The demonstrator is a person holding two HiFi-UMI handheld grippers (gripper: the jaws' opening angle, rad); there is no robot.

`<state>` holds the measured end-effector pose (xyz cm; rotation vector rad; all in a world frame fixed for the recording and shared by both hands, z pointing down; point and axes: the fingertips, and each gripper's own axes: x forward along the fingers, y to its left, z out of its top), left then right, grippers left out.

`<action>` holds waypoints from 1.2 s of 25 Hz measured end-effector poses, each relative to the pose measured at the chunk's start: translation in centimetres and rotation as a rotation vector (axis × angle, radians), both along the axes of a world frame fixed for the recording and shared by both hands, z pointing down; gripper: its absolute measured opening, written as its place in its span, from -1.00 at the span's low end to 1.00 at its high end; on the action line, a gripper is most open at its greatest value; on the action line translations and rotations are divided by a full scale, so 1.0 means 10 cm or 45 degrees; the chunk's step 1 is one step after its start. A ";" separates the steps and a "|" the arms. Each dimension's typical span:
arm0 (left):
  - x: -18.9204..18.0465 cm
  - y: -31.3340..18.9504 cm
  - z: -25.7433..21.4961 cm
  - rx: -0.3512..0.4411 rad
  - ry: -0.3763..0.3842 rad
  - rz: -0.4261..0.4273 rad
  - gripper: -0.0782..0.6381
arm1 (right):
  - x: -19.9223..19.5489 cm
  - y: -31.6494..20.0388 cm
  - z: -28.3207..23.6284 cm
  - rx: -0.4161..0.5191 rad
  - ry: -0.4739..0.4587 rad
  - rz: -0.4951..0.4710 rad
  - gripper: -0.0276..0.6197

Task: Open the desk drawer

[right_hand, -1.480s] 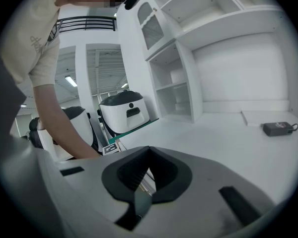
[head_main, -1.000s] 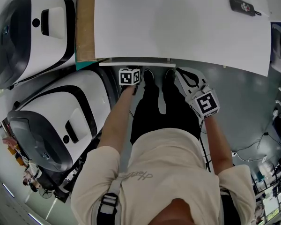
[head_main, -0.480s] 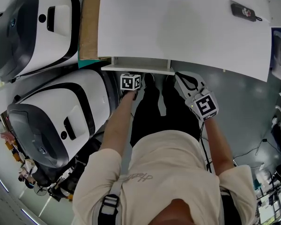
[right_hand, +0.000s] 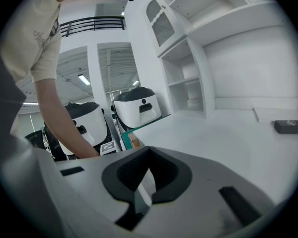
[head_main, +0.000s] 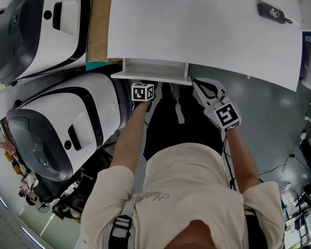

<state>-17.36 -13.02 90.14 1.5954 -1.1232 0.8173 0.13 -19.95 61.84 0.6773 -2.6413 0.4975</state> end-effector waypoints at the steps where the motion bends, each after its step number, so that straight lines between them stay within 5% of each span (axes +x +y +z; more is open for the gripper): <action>1: 0.00 0.01 0.00 -0.004 -0.002 -0.002 -0.53 | -0.01 0.02 0.01 -0.001 0.000 -0.002 -0.91; 30: -0.03 0.77 -0.03 -0.026 0.019 0.057 -0.55 | -0.32 0.73 -0.06 -0.008 0.047 0.100 -0.91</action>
